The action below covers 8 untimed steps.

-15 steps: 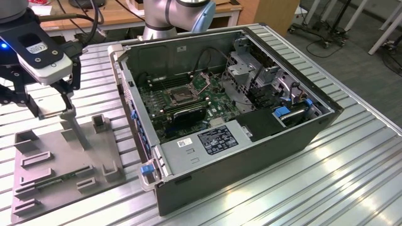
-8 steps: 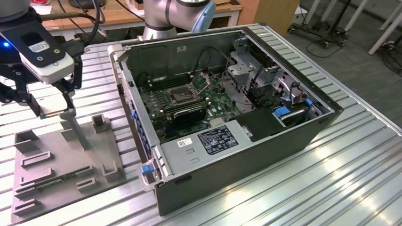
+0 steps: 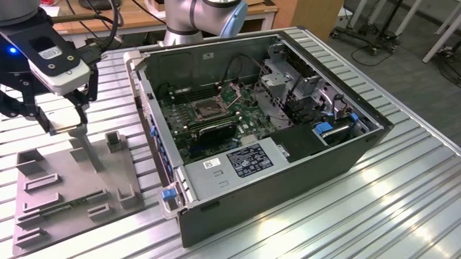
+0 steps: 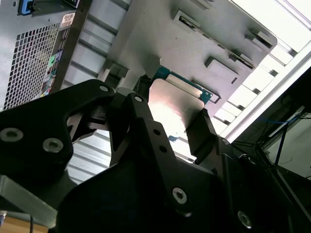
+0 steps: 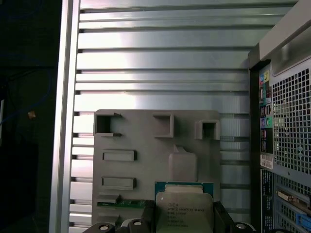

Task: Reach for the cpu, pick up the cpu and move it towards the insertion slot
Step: 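Pick up the cpu and move it towards the insertion slot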

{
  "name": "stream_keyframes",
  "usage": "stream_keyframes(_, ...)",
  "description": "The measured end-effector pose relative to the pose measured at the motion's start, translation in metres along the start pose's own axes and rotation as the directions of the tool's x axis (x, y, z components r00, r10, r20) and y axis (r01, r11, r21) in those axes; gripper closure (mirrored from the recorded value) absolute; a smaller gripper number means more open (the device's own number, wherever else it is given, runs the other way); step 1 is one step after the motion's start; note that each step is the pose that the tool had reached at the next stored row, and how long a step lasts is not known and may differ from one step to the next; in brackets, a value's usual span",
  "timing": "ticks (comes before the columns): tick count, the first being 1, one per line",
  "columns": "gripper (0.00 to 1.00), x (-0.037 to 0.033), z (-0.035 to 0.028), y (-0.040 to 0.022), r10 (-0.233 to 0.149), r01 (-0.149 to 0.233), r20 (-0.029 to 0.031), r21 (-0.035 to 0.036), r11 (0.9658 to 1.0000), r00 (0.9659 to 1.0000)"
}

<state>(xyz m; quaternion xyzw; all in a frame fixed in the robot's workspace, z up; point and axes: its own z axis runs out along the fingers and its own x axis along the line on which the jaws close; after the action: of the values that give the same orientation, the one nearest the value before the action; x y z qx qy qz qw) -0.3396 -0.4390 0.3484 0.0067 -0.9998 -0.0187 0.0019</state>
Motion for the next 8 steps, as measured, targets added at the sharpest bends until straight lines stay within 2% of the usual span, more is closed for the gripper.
stream_keyframes(8,0.45,-0.0005,-0.0001,0.0000,0.000,0.000,-0.0001,0.0001,1.0000,1.0000)
